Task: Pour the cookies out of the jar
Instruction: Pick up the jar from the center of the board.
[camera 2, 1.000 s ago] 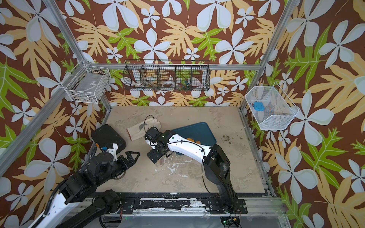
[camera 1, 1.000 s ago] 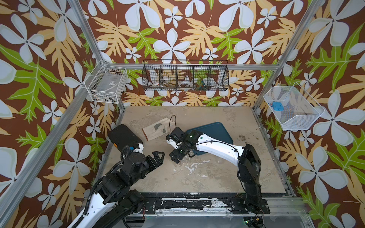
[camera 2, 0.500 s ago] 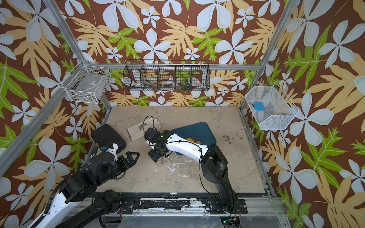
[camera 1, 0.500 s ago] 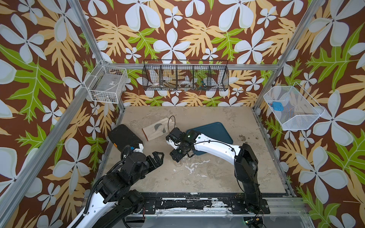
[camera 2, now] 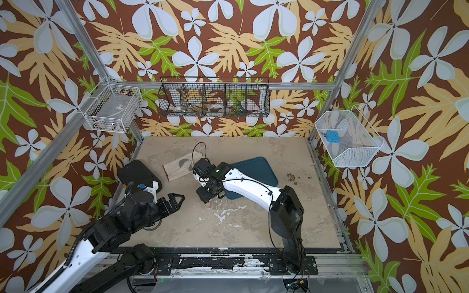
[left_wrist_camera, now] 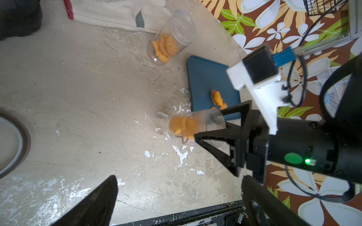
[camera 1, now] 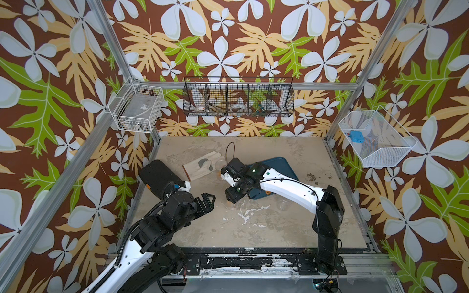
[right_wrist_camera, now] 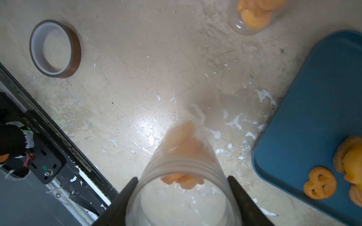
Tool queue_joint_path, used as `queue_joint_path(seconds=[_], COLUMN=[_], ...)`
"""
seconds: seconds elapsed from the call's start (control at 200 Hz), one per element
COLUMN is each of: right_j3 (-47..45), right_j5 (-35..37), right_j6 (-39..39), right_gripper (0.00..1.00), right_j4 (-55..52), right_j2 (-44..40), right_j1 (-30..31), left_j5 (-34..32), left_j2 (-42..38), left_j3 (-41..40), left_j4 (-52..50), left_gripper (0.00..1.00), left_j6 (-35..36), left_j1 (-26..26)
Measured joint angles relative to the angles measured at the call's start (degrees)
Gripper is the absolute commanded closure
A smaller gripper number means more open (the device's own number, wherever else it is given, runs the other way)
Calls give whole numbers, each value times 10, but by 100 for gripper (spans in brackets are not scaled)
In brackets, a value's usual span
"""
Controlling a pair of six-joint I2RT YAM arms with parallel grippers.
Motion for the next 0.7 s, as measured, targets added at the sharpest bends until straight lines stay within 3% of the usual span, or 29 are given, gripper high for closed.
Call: queue_joint_path(seconds=[0.475,0.611,0.701], right_j3=[-287,-330,-340], right_j5=[-311,-393,-425], right_j6=[133,179,203], right_gripper=[40,41,41], right_j4=[136,182,208], right_j2=[-282,-337,-356], right_j1=[-288,-350,-361], left_j5=[174,256,310], left_j2=[176,216,224], left_j3=[0,-14,-54], left_j4=[176,286,386], left_gripper=[0,0,0], left_j6=[38,1,-56], left_j1=[1,15,29])
